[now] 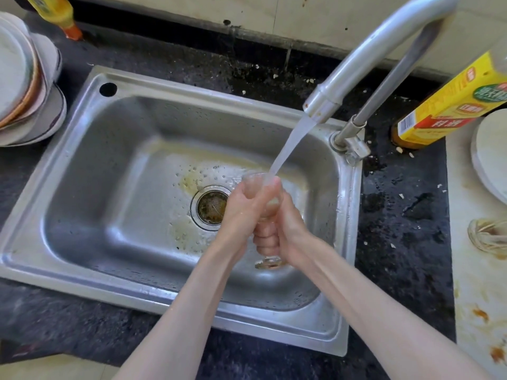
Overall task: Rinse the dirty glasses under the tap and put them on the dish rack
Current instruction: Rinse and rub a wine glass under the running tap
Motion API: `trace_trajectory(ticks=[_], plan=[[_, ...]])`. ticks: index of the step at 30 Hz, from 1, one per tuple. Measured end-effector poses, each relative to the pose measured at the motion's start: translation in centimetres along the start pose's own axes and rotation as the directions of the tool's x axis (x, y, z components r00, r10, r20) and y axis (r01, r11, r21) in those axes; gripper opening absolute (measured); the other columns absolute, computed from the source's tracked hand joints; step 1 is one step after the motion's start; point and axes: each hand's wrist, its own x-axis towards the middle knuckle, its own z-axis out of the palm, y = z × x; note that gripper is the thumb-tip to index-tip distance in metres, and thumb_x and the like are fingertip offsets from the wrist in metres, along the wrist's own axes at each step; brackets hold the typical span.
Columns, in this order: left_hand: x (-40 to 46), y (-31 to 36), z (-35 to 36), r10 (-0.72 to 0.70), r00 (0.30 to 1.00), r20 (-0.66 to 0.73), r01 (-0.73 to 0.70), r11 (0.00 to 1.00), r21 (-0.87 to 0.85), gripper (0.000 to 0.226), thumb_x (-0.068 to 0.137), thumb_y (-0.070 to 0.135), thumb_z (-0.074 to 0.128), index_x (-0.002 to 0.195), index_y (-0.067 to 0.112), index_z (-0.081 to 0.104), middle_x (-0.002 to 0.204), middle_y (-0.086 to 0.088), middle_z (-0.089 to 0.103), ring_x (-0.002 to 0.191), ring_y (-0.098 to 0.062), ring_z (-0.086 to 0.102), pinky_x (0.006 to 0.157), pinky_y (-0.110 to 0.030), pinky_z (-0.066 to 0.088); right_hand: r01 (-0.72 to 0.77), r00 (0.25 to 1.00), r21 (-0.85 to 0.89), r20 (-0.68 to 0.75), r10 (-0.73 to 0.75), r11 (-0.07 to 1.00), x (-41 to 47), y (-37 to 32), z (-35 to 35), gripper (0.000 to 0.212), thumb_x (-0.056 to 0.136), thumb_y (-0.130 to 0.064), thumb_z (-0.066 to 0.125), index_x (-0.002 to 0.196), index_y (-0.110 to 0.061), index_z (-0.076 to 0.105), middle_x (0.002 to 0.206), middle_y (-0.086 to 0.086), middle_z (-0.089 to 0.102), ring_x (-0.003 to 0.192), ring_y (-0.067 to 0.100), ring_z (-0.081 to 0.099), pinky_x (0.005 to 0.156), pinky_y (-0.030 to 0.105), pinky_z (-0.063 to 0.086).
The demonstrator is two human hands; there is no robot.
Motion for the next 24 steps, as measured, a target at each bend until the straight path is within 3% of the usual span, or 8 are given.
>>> trace_trajectory(ticks=[4, 7, 10, 12, 15, 18, 21, 24], plan=[[0.2, -0.3, 0.2, 0.132, 0.985, -0.107, -0.123, 0.988, 0.090, 0.025, 0.086, 0.036, 0.061, 0.076, 0.014, 0.057, 0.063, 0.000, 0.058, 0.057, -0.009, 0.057, 0.050, -0.020, 0.044, 0.130, 0.987, -0.211, -0.061, -0.146, 0.969, 0.8, 0.8, 0.1, 0.072, 0.090, -0.070, 0.008, 0.056, -0.020, 0.048, 0.044, -0.007, 0.028, 0.036, 0.006, 0.023, 0.038, 0.015, 0.018], [0.4, -0.2, 0.5, 0.122, 0.979, -0.161, -0.111, 0.991, 0.075, 0.044, 0.090, 0.047, 0.049, 0.080, 0.007, 0.062, 0.068, -0.004, 0.062, 0.063, -0.010, 0.061, 0.054, -0.018, 0.047, 0.334, 0.910, -0.451, -0.074, -0.408, 0.828, 1.2, 2.2, 0.9, 0.086, 0.077, -0.081, 0.000, 0.111, -0.029, 0.059, 0.065, -0.015, 0.043, 0.054, -0.004, 0.032, 0.050, 0.017, 0.024], [0.2, 0.0, -0.3, 0.107, 0.994, -0.004, -0.105, 0.987, 0.120, 0.060, 0.089, 0.056, 0.034, 0.096, 0.003, 0.061, 0.081, -0.007, 0.065, 0.074, -0.010, 0.063, 0.064, -0.017, 0.049, 0.244, 0.957, -0.264, -0.089, -0.275, 0.933, 1.0, 1.6, -0.1, 0.077, 0.089, -0.069, 0.003, 0.070, -0.020, 0.059, 0.041, -0.009, 0.036, 0.035, 0.001, 0.027, 0.040, 0.014, 0.020], [-0.1, 0.0, -0.7, 0.125, 0.988, 0.095, -0.137, 0.980, 0.144, 0.047, 0.092, 0.050, 0.036, 0.096, 0.008, 0.057, 0.082, -0.003, 0.061, 0.074, -0.006, 0.059, 0.063, -0.015, 0.046, 0.061, 0.998, -0.063, 0.001, -0.061, 0.996, 0.5, 0.6, -0.8, 0.073, 0.088, -0.071, 0.002, 0.044, -0.022, 0.031, 0.037, -0.004, 0.020, 0.030, 0.008, 0.015, 0.037, 0.011, 0.013], [-0.4, -0.4, -0.9, 0.095, 0.984, 0.152, -0.121, 0.978, 0.173, 0.051, 0.090, 0.055, 0.040, 0.114, 0.012, 0.050, 0.100, -0.003, 0.063, 0.085, -0.007, 0.062, 0.072, -0.014, 0.046, -0.028, 0.995, -0.005, 0.099, 0.028, 1.000, 0.6, 0.4, -1.6, 0.072, 0.084, -0.076, -0.001, 0.047, -0.020, 0.025, 0.036, -0.002, 0.019, 0.029, 0.010, 0.015, 0.034, 0.011, 0.016], [-0.7, -1.0, -1.3, 0.094, 0.982, 0.164, -0.120, 0.980, 0.159, 0.053, 0.091, 0.057, 0.037, 0.127, 0.019, 0.039, 0.101, -0.011, 0.062, 0.087, -0.022, 0.061, 0.078, -0.033, 0.049, 0.125, 0.992, -0.127, 0.044, -0.120, 0.984, 0.6, 0.9, -1.6, 0.083, 0.091, -0.066, 0.002, 0.061, -0.009, 0.055, 0.041, -0.001, 0.036, 0.035, 0.011, 0.032, 0.039, 0.019, 0.028], [-1.0, -1.0, -1.9, 0.101, 0.975, 0.196, -0.127, 0.984, 0.125, 0.052, 0.088, 0.048, 0.049, 0.133, 0.030, 0.032, 0.112, 0.013, 0.060, 0.104, -0.006, 0.059, 0.084, -0.018, 0.043, 0.284, 0.952, -0.242, -0.042, -0.303, 0.928, 0.5, 1.0, -1.5, 0.074, 0.098, -0.051, 0.003, 0.087, -0.014, 0.065, 0.046, -0.010, 0.049, 0.047, 0.004, 0.040, 0.045, 0.016, 0.031], [-0.9, -0.9, -2.5, 0.142, 0.965, 0.221, -0.162, 0.984, 0.075, 0.064, 0.080, 0.044, 0.063, 0.135, 0.026, 0.036, 0.118, 0.020, 0.059, 0.111, -0.007, 0.057, 0.084, -0.015, 0.045, 0.344, 0.928, -0.235, -0.062, -0.368, 0.909, 0.5, 1.1, -1.4, 0.066, 0.100, -0.048, 0.004, 0.080, -0.026, 0.063, 0.050, -0.016, 0.055, 0.052, 0.002, 0.041, 0.052, 0.015, 0.033]])
